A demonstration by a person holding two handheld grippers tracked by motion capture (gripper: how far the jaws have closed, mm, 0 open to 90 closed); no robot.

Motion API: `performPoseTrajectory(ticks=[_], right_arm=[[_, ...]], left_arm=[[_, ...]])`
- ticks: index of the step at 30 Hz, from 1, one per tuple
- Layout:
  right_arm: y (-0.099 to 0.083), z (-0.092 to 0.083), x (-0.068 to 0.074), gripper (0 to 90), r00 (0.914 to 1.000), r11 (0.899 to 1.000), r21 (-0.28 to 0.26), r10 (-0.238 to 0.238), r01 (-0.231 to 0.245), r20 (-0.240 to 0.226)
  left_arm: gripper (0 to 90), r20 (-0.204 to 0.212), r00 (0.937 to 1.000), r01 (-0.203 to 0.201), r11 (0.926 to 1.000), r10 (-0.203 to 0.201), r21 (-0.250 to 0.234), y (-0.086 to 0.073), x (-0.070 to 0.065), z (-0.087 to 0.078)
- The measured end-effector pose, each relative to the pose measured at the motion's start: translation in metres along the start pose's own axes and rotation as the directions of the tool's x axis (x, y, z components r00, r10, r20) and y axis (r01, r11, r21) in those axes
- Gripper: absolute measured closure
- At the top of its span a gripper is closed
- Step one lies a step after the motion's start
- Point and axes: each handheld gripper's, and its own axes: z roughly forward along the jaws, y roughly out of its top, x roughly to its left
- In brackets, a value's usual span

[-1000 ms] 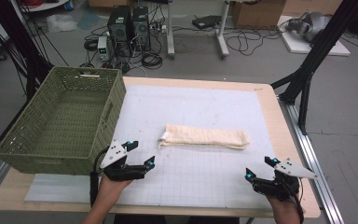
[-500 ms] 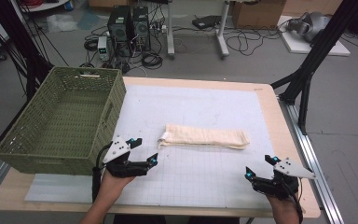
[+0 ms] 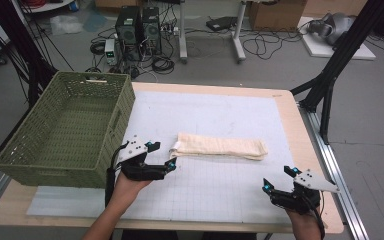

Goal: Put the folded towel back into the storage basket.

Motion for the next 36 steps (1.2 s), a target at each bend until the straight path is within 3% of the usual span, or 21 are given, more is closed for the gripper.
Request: performPoseTrajectory(ticks=[3, 10, 19, 22, 27, 31, 36], right_arm=[[0.000, -0.001, 0.000, 14.7, 0.9999, 1.000, -0.007, 0.014, -0.014, -0.002], [0.000, -0.001, -0.001, 14.8, 0.9999, 1.000, -0.011, 0.016, -0.016, -0.002], [0.000, -0.002, -0.002, 14.9, 0.9995, 0.999, -0.024, 0.030, -0.030, -0.001], [0.000, -0.001, -0.002, 14.9, 0.9995, 0.999, -0.022, 0.032, -0.032, 0.000], [-0.001, -0.001, -0.005, 14.9, 0.9984, 0.998, -0.027, 0.056, -0.056, 0.002], [0.000, -0.002, -0.006, 14.9, 0.9974, 0.997, -0.040, 0.072, -0.072, 0.000], [-0.001, -0.001, -0.005, 14.9, 0.9975, 0.997, -0.030, 0.070, -0.070, -0.001]], left_arm=[[18.5, 0.017, 0.9998, 0.013, 0.9999, -0.013, 0.006, 0.009, 0.001, 0.007], [18.5, 0.009, 0.9990, -0.044, 0.9979, 0.043, 0.048, 0.026, -0.004, 0.023], [21.6, -0.015, 0.9986, -0.048, 0.9950, 0.050, 0.087, 0.035, 0.001, 0.045], [26.0, -0.037, 0.9991, -0.019, 0.9961, 0.023, 0.086, 0.035, 0.006, 0.053], [27.2, -0.080, 0.9967, 0.020, 0.9906, -0.009, 0.135, 0.029, 0.016, 0.065], [26.6, -0.107, 0.9912, 0.092, 0.9857, -0.077, 0.141, 0.025, 0.027, 0.072], [27.5, -0.136, 0.9892, 0.081, 0.9771, -0.055, 0.197, 0.025, 0.028, 0.087]])
